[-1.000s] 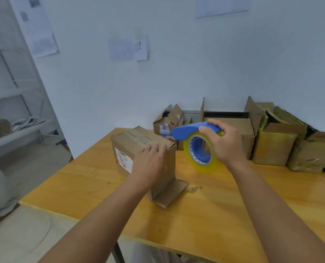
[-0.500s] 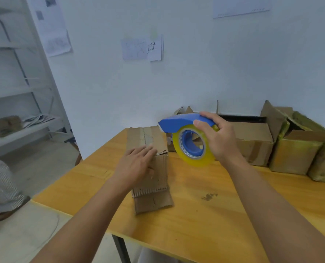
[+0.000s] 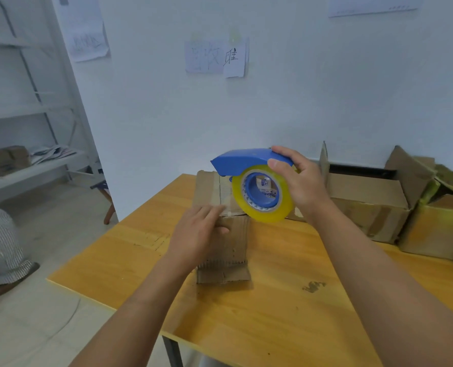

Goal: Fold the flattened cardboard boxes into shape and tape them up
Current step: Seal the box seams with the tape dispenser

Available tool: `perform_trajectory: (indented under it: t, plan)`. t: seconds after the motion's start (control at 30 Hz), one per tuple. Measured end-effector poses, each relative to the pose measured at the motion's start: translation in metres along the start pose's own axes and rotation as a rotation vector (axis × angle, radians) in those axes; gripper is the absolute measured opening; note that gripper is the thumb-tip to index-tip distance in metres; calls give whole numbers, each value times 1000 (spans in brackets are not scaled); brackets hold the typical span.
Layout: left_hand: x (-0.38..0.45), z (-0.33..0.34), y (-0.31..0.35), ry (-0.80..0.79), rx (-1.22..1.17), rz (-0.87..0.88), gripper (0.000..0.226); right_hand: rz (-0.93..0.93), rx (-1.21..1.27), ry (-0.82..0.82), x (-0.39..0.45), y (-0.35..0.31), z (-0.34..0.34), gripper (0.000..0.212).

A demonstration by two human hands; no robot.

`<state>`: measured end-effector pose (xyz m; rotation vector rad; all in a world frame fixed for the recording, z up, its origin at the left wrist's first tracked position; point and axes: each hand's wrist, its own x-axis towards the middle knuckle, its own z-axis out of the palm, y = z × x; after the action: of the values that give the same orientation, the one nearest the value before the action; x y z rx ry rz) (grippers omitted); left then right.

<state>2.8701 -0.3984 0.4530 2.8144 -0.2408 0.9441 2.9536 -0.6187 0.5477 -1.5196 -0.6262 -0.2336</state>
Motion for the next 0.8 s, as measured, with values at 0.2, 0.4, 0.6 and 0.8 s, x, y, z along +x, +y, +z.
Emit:
perform_trajectory:
  t: [0.2, 0.4, 0.6, 0.8]
  plan:
    - [-5, 13, -6, 108, 12, 21, 40, 7, 0, -52, 7, 4, 12, 30]
    - [-7, 13, -5, 82, 14, -22, 54, 63, -52, -195, 8, 4, -2, 27]
    - [-7, 12, -4, 73, 25, -14, 54, 109, -54, -266, 13, 3, -9, 28]
    - [-3, 11, -6, 135, -35, -3, 39, 76, -1, -164, 11, 12, -1, 28]
